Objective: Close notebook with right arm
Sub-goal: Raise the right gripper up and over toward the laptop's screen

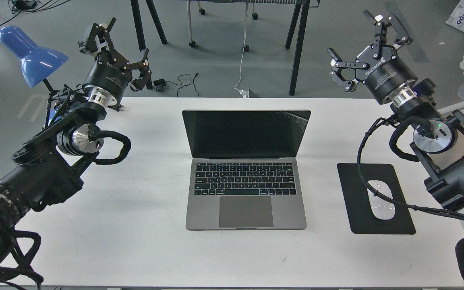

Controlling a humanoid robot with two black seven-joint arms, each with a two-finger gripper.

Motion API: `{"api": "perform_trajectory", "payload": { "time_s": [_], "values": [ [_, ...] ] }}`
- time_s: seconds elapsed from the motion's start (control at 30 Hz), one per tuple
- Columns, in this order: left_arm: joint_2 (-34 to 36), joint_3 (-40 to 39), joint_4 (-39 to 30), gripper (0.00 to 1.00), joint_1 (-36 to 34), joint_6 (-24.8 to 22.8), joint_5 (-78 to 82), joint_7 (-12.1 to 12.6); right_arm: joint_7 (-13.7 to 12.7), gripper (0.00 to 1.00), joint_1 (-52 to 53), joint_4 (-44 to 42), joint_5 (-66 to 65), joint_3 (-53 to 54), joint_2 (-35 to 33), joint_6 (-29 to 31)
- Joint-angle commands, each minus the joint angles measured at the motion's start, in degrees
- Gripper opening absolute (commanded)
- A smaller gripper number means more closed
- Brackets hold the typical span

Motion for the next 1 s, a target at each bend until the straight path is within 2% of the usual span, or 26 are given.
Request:
{"api": "perform_trajectory", "payload": {
  "time_s": [0.0, 0.23, 0.5, 0.67, 0.97],
  "values": [
    [-0.18, 0.13, -0.03, 1.00, -0.01, 0.64, 0.51, 0.00, 0.00, 1.00, -0.01, 0.06, 0.01, 0.00, -0.05, 0.00],
    [0.08, -0.05, -0.20, 1.00, -0.01, 1.17, 0.42, 0.00, -0.17, 1.00, 0.34, 0.06, -0.25, -1.14, -0.05, -0.79],
    [-0.01, -0.05, -0.20, 1.00, -0.01, 0.90, 0.42, 0.00, -0.35, 1.00, 8.86, -1.51, -2.45, -12.47, 0.04, -6.41],
    [-0.01, -0.05, -0.20, 1.00, -0.01, 0.90, 0.33, 0.00, -0.44, 1.00, 13.61, -2.48, -2.54, -17.75, 1.35, -7.38],
    [0.08, -0.14, -0.20, 1.00, -0.01, 0.90, 0.33, 0.00, -0.53, 1.00, 20.46, -11.09, -2.80, -27.32, 6.80, -9.67]
  ]
}}
